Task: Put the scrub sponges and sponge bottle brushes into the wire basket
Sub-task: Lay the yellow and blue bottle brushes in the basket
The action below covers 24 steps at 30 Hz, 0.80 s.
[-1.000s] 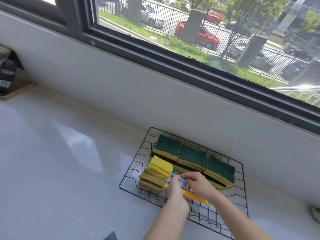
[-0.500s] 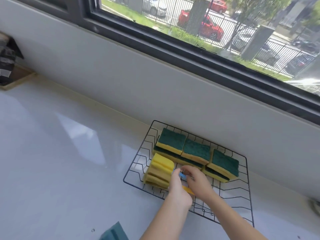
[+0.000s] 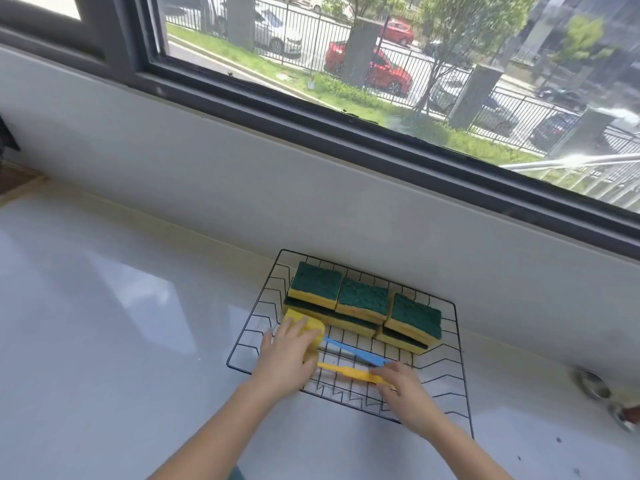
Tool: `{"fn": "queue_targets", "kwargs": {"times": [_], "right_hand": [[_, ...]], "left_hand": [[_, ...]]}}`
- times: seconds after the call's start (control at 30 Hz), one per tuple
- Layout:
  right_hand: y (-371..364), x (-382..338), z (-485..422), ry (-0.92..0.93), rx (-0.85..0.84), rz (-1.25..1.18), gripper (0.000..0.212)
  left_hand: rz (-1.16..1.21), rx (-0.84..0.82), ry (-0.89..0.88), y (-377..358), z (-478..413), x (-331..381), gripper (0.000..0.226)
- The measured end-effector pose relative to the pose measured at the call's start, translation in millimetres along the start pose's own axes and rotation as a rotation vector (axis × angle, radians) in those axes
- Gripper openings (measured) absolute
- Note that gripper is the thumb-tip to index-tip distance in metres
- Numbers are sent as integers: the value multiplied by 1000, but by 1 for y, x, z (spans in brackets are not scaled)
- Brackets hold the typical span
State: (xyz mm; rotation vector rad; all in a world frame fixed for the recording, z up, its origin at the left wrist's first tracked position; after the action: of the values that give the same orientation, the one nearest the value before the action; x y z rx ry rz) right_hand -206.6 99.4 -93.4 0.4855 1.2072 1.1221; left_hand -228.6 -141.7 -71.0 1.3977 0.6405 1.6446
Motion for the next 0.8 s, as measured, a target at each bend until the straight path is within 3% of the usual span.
{"fn": "queue_targets", "kwargs": {"times": [0.13, 0.33, 0.5, 0.8], "right_hand": [[-1, -1, -4, -28, -25, -31, 36], [-5, -4, -2, -36, 100, -70, 36], [-7, -9, 4, 7, 160, -25, 38], [-5, -4, -1, -5, 170, -107, 27]], "left_hand": [[-82, 39, -35, -13, -7, -18, 54], [11, 191, -46, -15, 0, -18, 22], [10, 246, -35, -18, 6, -19, 20], [-73, 117, 0, -19, -5, -18, 29]]}}
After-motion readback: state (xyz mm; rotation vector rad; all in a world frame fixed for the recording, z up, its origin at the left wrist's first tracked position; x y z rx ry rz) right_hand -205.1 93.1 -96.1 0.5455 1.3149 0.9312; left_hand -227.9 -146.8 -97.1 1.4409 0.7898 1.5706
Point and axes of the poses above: each hand's wrist, its own z-axis away from the middle knuckle, its own y-axis out of the back of the hand, x = y × z, the point moved 2 cm from there along -z, towards the middle knuckle, and after that the axes turned 7 degrees about y, right-handed, at the moved point
